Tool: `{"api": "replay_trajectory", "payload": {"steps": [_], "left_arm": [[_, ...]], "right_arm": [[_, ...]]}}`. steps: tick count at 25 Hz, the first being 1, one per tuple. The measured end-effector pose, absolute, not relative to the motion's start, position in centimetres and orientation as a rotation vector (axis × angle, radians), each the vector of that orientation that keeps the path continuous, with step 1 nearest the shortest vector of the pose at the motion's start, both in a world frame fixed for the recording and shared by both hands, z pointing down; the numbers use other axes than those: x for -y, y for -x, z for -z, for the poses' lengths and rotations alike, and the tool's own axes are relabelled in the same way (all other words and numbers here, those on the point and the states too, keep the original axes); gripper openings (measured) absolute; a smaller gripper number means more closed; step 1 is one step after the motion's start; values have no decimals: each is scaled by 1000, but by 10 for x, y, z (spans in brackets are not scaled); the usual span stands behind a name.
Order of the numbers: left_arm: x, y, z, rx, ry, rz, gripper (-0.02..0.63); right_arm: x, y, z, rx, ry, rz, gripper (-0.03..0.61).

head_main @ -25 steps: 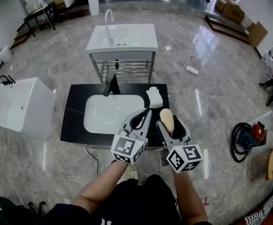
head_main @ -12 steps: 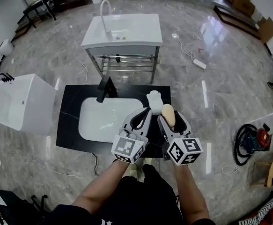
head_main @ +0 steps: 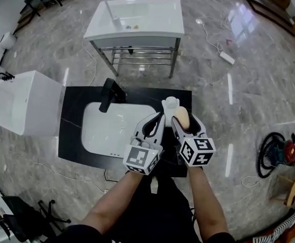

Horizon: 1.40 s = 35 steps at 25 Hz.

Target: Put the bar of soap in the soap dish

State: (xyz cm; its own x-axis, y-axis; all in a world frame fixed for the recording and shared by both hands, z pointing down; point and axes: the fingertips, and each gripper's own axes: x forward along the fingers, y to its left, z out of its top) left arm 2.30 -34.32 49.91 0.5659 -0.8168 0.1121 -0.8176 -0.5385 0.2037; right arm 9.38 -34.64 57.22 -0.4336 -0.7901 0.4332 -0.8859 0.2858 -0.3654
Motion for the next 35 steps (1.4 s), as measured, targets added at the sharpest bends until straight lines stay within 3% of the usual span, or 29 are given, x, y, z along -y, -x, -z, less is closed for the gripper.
{"api": "replay_trajectory", "payload": {"steps": [16, 35], "left_arm": [[382, -1, -579, 1317, -2501, -42, 8], [395, 3, -592, 1306, -2470, -50, 8]], "right_arm": [[393, -74, -700, 2000, -1484, -811, 275], [396, -75, -735, 1881, -1417, -800, 275]]}}
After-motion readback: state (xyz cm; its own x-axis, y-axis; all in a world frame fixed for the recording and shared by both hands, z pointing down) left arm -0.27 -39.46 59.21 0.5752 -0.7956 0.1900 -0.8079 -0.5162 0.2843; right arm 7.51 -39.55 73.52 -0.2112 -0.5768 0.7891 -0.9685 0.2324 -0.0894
